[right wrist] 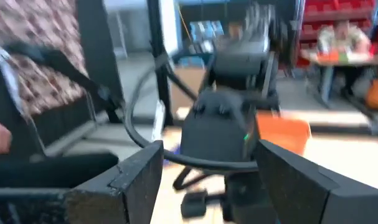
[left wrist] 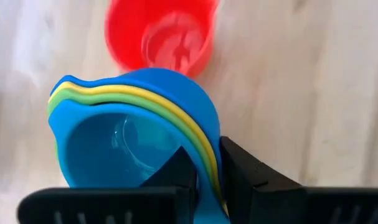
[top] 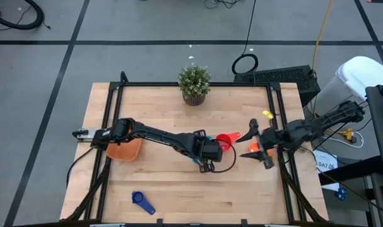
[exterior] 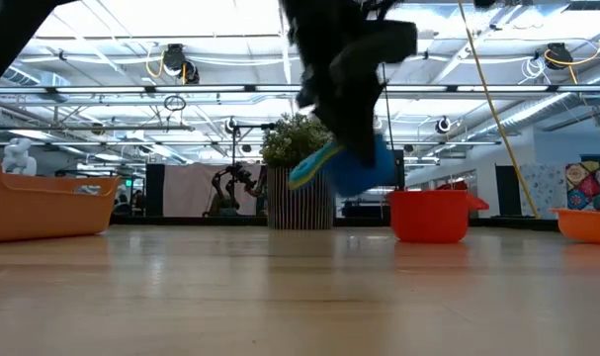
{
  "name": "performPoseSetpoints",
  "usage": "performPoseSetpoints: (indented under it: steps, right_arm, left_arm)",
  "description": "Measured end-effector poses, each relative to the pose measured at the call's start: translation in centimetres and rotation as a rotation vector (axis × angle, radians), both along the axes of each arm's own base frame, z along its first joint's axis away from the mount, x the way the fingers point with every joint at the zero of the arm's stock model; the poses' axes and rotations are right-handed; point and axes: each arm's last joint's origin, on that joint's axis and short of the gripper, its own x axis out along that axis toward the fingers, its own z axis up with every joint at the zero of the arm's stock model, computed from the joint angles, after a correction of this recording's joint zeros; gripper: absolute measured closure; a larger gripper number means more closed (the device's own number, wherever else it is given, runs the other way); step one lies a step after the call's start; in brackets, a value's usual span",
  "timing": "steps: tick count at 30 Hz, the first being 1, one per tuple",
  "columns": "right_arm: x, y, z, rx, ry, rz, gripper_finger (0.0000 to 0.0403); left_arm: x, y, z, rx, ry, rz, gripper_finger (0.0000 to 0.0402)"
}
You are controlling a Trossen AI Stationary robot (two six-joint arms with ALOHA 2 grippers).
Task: Nest measuring cups in basket
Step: Stack the stacked measuring cups on top of the red measuring cup
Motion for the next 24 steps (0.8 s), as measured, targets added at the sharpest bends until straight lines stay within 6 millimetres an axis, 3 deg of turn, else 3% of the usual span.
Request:
performPoseSetpoints:
  steps: [6, 10, 14, 17, 24]
  right_arm:
    - [-3.2, -1.4, 4.1, -0.013, -0.168, -0.035, 0.0154]
    - [-4.6, -2.2, 4.7, -0.046, -0.168, -0.150, 0.0154]
    - [-5.0, -3.1, 2.0, -0.166, 0.150, -0.360, 0.0154]
    - [-4.8, -3.1, -0.6, -0.188, 0.405, -0.408, 0.0154]
    - [-1.9, -2.1, -4.5, -0.272, 0.752, -0.420, 0.0154]
  left_arm:
    - [0.5, -0.8, 2.5, 0.046, -0.088, -0.017, 0.0354]
    - [1.0, -0.1, 3.0, 0.048, -0.131, -0.004, 0.0354]
    - [0.9, 0.5, 2.9, 0.052, -0.116, 0.008, 0.0354]
    - [0.7, 0.4, 2.8, 0.059, -0.092, 0.008, 0.0354]
    - [0.2, -1.0, 2.7, 0.062, -0.072, -0.017, 0.0354]
